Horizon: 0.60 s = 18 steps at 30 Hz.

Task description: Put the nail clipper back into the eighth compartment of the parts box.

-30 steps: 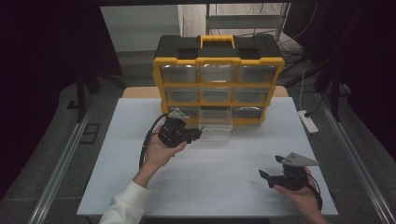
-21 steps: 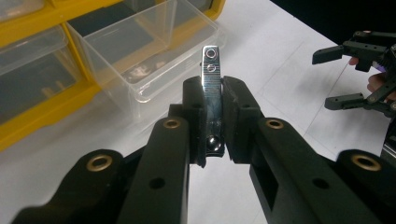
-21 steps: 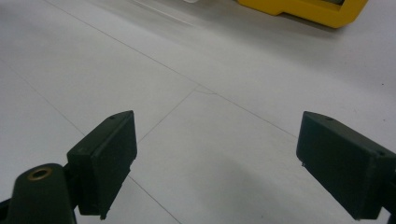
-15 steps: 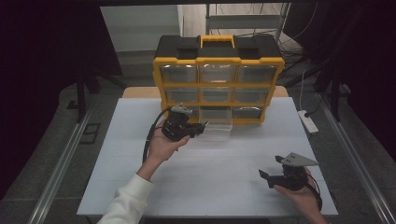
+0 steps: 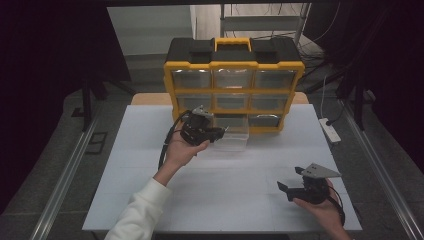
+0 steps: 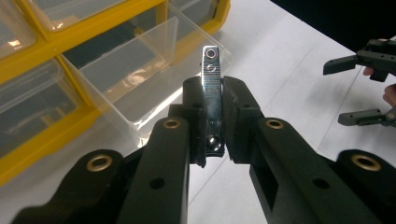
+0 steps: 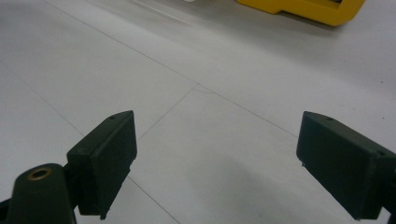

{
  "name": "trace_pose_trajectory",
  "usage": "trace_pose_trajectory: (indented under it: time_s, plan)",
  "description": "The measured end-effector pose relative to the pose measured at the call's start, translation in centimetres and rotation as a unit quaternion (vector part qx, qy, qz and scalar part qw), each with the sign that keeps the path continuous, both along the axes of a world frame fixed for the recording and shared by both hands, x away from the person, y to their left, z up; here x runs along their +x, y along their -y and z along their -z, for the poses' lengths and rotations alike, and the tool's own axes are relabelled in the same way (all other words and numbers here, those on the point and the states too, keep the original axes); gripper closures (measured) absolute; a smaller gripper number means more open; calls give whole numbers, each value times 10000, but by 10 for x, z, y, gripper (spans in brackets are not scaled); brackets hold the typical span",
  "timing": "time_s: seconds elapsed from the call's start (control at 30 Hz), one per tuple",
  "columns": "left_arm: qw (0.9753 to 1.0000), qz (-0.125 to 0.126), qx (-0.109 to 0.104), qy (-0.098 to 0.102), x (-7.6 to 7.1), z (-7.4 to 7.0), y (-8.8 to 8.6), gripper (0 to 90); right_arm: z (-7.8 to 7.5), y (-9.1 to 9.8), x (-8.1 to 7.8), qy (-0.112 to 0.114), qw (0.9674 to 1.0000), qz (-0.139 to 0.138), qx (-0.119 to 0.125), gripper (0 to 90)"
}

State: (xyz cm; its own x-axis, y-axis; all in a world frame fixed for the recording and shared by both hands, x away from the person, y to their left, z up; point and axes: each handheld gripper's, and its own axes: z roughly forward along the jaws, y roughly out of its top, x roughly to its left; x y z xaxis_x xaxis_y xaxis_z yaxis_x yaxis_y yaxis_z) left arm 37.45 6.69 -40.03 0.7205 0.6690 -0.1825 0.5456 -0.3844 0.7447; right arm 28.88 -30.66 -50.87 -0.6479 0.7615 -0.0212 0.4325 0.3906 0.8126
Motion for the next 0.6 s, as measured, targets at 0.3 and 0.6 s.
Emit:
trace_pose_trajectory:
  time_s: [0.3,0.6]
  plan:
    - [9999,-11,89,50,13,-1,9,799,0,0,0,8,10000,-12,23,125]
    - [9999,-25,82,62,26,-3,16,799,0,0,0,5,10000,-18,15,125]
